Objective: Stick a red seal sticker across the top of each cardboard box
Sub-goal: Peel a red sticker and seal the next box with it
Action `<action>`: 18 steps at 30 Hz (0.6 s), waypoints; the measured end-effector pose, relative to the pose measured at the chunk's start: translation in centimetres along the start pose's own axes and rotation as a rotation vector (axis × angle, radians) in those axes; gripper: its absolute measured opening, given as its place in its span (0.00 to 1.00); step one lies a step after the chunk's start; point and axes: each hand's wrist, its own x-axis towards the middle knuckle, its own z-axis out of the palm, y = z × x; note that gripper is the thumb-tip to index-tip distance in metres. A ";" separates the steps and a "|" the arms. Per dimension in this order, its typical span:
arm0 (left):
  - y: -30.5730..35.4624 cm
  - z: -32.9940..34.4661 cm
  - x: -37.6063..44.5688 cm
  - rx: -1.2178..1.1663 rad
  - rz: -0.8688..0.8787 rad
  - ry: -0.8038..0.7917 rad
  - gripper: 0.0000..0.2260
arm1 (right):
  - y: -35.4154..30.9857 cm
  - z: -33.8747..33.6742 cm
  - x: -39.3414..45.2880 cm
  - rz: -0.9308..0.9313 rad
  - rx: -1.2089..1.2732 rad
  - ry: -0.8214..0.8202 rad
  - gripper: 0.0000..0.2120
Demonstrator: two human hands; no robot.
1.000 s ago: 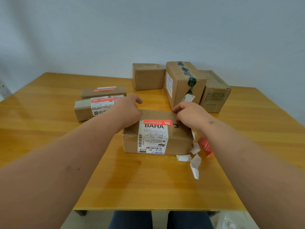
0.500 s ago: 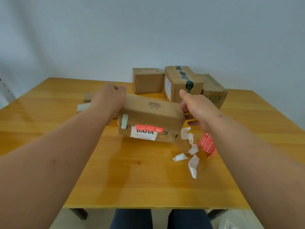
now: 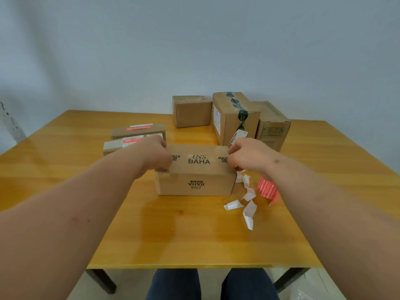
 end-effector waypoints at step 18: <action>9.2 9.3 0.0 0.278 0.533 0.034 0.13 | 9.5 -5.5 -1.3 -0.075 0.000 0.045 0.13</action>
